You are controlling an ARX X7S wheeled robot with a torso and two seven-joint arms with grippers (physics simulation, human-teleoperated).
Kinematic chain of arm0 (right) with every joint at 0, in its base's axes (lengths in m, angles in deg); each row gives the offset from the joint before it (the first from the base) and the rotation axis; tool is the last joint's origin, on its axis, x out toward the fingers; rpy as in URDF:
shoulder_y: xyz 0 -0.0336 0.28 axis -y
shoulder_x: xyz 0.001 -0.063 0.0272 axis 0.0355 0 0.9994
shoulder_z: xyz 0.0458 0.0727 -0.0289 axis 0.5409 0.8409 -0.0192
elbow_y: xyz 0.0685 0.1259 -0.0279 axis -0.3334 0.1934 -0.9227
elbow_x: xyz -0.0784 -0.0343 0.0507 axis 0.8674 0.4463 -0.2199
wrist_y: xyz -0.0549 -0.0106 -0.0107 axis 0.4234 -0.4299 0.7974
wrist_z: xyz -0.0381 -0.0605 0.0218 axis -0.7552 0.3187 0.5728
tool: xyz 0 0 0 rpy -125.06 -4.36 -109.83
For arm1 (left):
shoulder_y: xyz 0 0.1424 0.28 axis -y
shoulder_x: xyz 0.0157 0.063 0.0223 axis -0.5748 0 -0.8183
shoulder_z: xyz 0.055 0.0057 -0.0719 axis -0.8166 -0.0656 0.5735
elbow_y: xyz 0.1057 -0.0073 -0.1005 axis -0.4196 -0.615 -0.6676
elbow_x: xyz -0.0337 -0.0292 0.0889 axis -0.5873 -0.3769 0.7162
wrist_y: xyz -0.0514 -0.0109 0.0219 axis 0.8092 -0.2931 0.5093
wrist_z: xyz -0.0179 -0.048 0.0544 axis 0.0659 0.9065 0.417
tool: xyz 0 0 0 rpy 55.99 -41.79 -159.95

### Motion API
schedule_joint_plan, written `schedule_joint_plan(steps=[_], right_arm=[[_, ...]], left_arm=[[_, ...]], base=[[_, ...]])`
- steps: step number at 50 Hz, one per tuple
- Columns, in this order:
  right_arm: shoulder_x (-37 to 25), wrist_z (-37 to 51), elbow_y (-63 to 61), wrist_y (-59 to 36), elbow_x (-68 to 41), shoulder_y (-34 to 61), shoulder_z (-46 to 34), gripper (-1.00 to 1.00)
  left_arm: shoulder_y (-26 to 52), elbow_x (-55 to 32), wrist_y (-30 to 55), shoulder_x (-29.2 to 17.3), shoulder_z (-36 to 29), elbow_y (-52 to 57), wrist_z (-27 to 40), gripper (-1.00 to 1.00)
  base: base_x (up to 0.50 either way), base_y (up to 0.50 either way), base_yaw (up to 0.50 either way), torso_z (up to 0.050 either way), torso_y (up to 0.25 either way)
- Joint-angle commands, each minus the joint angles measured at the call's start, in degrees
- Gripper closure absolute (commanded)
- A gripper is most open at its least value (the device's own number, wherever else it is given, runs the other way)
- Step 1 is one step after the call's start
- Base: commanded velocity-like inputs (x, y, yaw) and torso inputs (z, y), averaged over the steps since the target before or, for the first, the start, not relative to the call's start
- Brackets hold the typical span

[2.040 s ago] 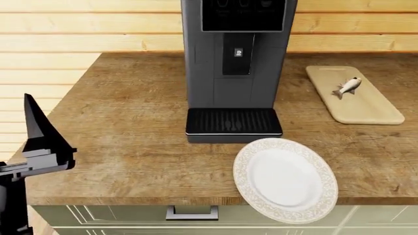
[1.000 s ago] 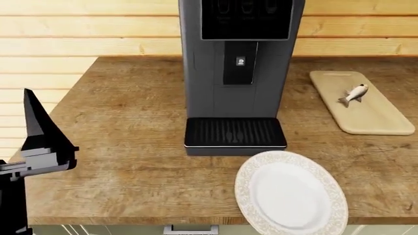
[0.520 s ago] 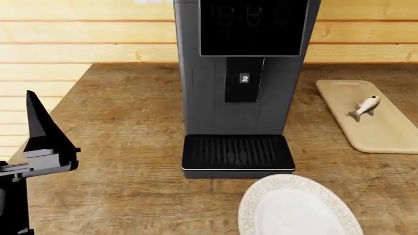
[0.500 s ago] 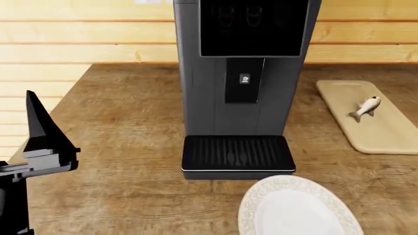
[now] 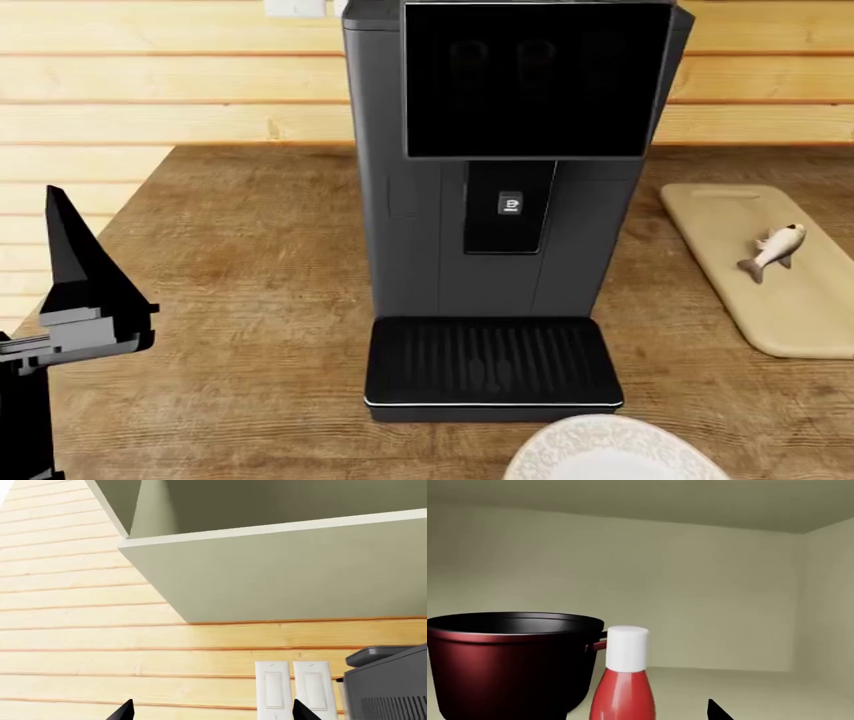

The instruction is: Pick the fish from the plate and place it on the cutting board. Then pick the condiment bottle from the cabinet and place it next to the cutting board.

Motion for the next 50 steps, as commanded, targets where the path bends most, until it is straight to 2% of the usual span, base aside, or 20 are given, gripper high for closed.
schedule_joint_plan(steps=[1, 14, 27, 28, 39, 50], right_arm=[[-0.1, 0.4, 0.1, -0.2, -1.7, -0.1, -1.2, -1.0], [0.5, 1.2, 0.1, 0.0, -3.5, -1.5, 0.1, -1.0], [0.1, 3.5, 0.1, -2.3, -3.3, -3.8, 0.0, -1.0], [0.2, 3.7, 0.1, -2.2, -3.4, -3.8, 0.1, 1.0], [0.0, 3.4, 0.1, -0.7, -3.3, -3.3, -0.2, 1.0], [-0.6, 0.8, 0.1, 3.4, -2.6, -1.0, -6.4, 1.0]], left_arm=[[-0.3, 0.0, -0.3, 0.0, 0.1, -0.2, 0.1, -1.0], [-0.2, -0.2, -0.9, 0.1, -0.2, -1.0, 0.0, -1.0], [-0.1, -0.3, -1.1, 0.0, -0.4, -1.4, -0.1, -1.0], [-0.1, -0.3, -1.1, 0.0, -0.4, -1.5, -0.1, -1.0], [-0.6, -0.5, -1.9, 0.1, -0.2, -2.0, -0.1, -1.0], [-0.7, -0.4, -2.1, 0.1, -0.3, -2.1, 0.0, -1.0]], base=[[0.18, 0.0, 0.0, 0.0, 0.0], [0.17, 0.0, 0.0, 0.0, 0.001], [0.0, 0.0, 0.0, 0.0, 0.0], [0.0, 0.0, 0.0, 0.0, 0.0], [0.0, 0.0, 0.0, 0.0, 0.0], [0.0, 0.0, 0.0, 0.0, 0.0]])
